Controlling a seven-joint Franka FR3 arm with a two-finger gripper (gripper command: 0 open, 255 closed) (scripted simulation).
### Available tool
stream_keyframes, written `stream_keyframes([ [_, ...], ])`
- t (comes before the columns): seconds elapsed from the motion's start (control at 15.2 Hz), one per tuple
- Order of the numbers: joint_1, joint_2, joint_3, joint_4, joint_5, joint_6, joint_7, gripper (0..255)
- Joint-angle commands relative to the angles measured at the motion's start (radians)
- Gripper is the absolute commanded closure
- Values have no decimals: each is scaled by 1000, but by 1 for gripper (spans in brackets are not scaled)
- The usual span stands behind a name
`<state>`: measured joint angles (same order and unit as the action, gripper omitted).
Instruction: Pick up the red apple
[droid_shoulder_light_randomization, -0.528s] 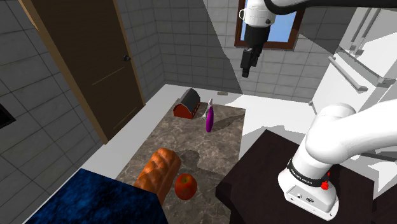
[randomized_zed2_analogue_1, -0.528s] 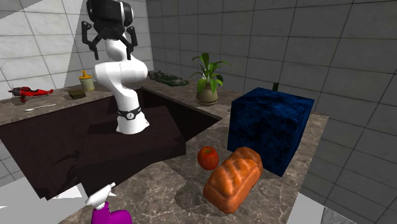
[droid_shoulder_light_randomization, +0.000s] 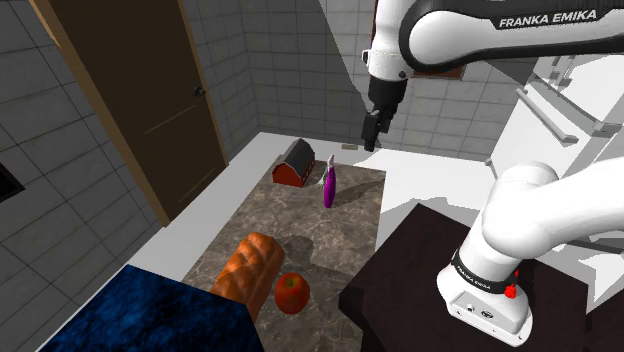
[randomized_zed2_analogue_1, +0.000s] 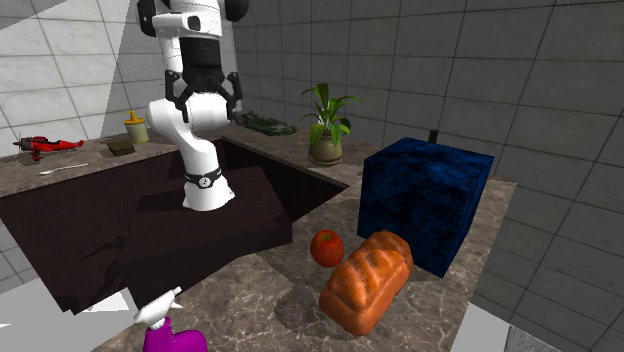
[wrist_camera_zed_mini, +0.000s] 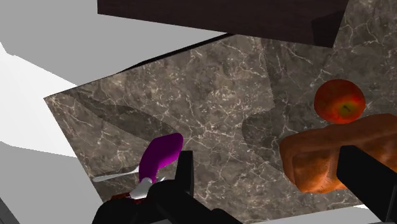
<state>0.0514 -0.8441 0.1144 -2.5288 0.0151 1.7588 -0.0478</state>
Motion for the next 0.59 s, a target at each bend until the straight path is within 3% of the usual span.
stream_keyframes([
  [0.0,13,5,27,-56,25,69,32,0],
  [0.53,75,104,159,-202,131,346,167,0],
])
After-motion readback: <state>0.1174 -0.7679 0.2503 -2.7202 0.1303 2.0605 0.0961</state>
